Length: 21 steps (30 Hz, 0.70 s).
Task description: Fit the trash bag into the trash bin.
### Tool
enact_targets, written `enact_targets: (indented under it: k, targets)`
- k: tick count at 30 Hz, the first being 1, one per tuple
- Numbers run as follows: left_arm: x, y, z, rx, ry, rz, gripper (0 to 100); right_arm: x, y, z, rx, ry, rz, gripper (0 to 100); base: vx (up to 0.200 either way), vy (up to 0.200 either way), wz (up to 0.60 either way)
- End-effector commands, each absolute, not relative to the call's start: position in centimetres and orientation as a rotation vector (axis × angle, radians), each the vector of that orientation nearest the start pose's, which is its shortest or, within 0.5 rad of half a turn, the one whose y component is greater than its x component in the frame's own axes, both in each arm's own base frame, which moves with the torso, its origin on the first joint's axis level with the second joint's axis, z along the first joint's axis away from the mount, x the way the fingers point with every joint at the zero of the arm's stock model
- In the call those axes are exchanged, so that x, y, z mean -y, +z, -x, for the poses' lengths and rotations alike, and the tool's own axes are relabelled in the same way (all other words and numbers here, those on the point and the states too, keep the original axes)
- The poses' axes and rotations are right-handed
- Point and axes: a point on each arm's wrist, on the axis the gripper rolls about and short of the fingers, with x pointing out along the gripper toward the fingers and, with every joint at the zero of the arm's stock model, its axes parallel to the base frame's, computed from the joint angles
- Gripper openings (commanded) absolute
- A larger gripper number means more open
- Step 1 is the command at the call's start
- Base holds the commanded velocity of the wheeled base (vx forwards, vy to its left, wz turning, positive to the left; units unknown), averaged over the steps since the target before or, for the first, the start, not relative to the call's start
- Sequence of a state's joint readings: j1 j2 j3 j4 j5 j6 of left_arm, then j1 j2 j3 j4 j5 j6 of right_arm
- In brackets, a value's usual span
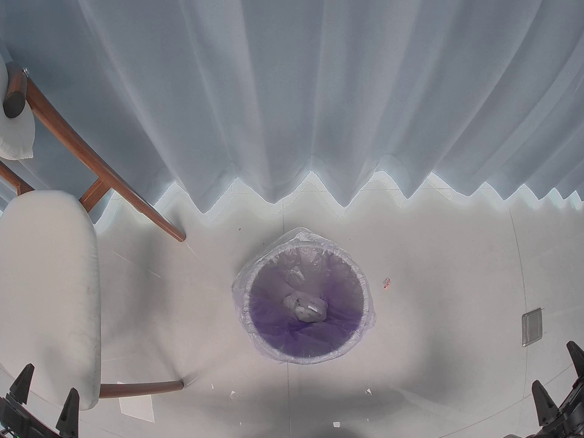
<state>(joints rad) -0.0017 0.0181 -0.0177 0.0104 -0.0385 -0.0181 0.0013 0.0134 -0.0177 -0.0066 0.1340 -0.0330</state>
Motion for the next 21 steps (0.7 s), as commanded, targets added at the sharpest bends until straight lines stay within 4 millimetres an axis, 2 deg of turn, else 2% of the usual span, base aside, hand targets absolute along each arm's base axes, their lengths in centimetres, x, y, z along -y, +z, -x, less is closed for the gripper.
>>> enact_targets:
  k: [1,4,21]
  targets:
    - [0.08,7.46,2.25,-0.014,-0.04,0.019,100,-0.08,8.16,2.55,0.003,0.038,-0.008,100,0.0,0.0,0.0]
    - [0.08,7.46,2.25,-0.014,-0.04,0.019,100,0.11,7.54,2.31,-0.005,-0.048,-0.035,100,0.0,0.0,0.0]
    - [0.08,7.46,2.25,-0.014,-0.04,0.019,100,0.01,7.61,2.29,0.003,-0.002,0.006,100,0.0,0.0,0.0]
